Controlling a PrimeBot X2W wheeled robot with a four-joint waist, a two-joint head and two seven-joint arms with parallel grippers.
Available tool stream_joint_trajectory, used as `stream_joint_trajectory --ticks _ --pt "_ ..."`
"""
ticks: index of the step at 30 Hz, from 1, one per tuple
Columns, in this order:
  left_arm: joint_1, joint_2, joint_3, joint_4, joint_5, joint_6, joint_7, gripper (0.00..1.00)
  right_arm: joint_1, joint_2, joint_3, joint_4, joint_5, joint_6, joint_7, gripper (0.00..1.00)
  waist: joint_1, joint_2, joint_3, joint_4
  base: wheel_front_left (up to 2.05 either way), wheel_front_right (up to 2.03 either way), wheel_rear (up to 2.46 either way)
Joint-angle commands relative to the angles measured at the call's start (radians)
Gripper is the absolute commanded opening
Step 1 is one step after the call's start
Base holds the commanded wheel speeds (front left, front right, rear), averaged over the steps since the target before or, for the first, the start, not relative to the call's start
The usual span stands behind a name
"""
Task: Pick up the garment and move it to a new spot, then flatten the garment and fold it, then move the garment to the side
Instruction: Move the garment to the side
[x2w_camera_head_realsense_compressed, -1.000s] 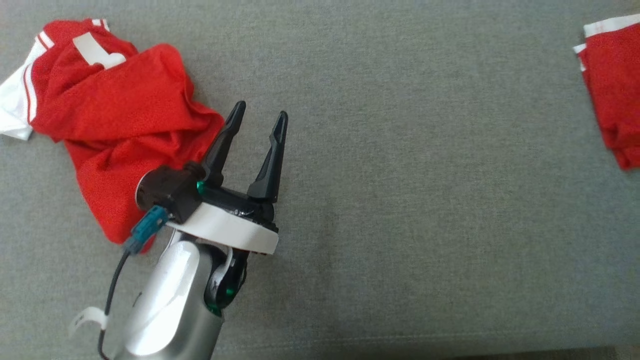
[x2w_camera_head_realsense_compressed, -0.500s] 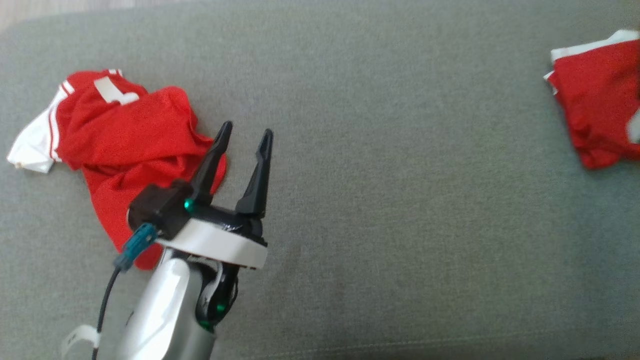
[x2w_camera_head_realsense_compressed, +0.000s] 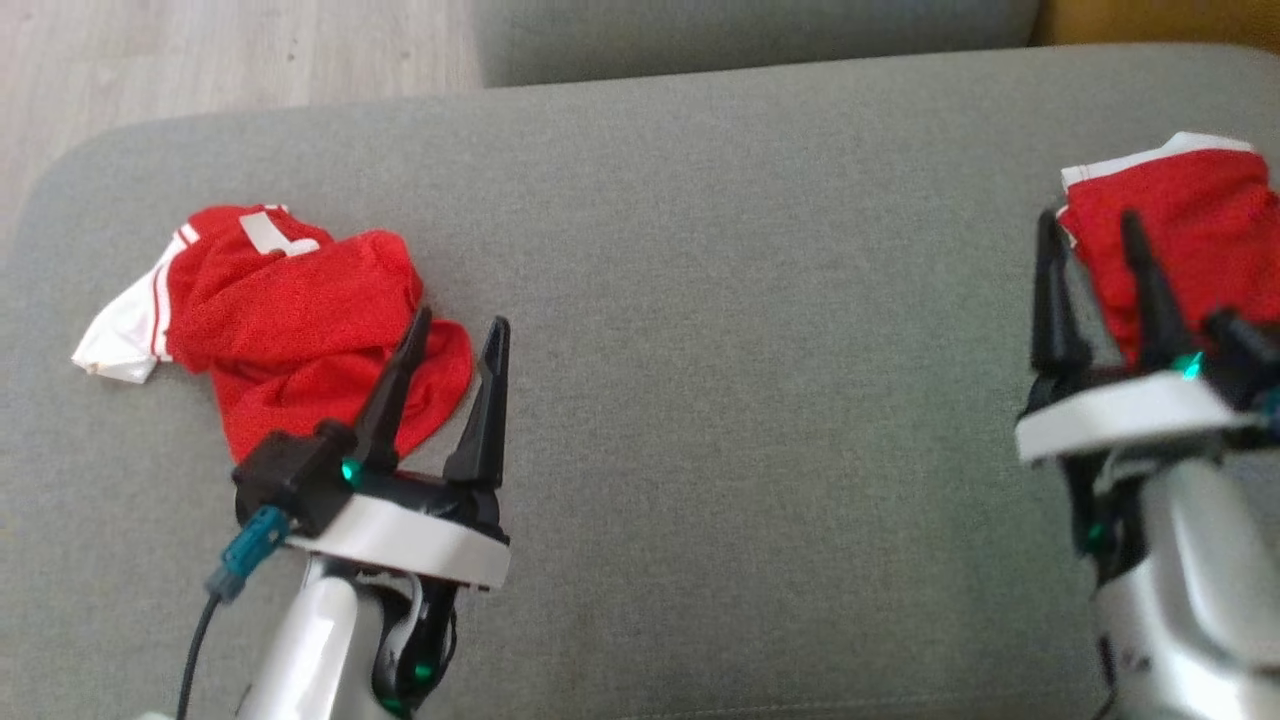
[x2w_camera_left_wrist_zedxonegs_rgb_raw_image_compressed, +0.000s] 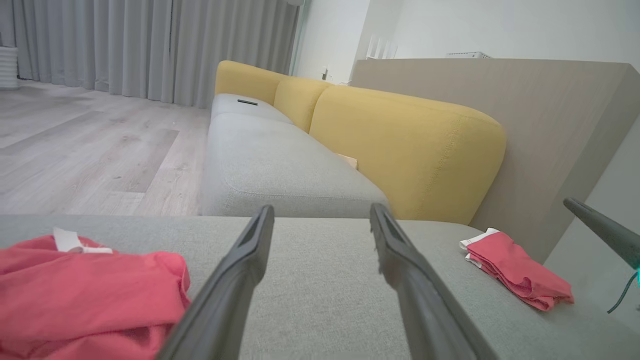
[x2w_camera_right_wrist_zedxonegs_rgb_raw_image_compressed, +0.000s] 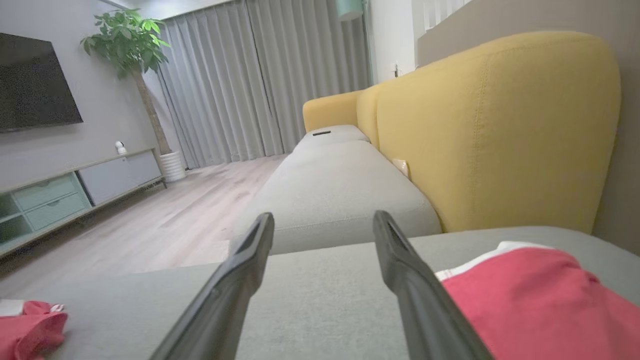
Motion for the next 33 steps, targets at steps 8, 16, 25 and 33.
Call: stream_joint_trajectory --ticks 8,16,25,33 --pt "0.039 0.007 0.046 -0.025 -0.002 0.006 -0.005 1.0 0.139 0.067 0.011 -0.087 -0.058 -0.001 -0.054 1.0 0.0001 -0.0001 -0.04 0.003 0.0 0.0 0.0" --pt "0.066 0.007 0.055 -0.037 -0.01 0.009 -0.005 1.0 0.181 0.074 0.017 -0.092 -0.061 -0.001 -0.064 1.0 0.0001 -0.0001 -0.052 0.001 0.0 0.0 0.0" --pt "0.064 0.007 0.059 -0.058 -0.01 0.013 -0.005 1.0 0.18 0.074 0.023 -0.099 -0.046 -0.001 -0.066 1.0 0.0001 -0.0001 -0.054 -0.004 0.0 0.0 0.0" --pt "0.066 0.007 0.057 -0.058 -0.009 0.011 -0.005 1.0 0.184 0.075 0.024 -0.104 -0.043 -0.001 -0.066 1.0 0.0001 -0.0001 -0.056 -0.007 0.0 0.0 0.0"
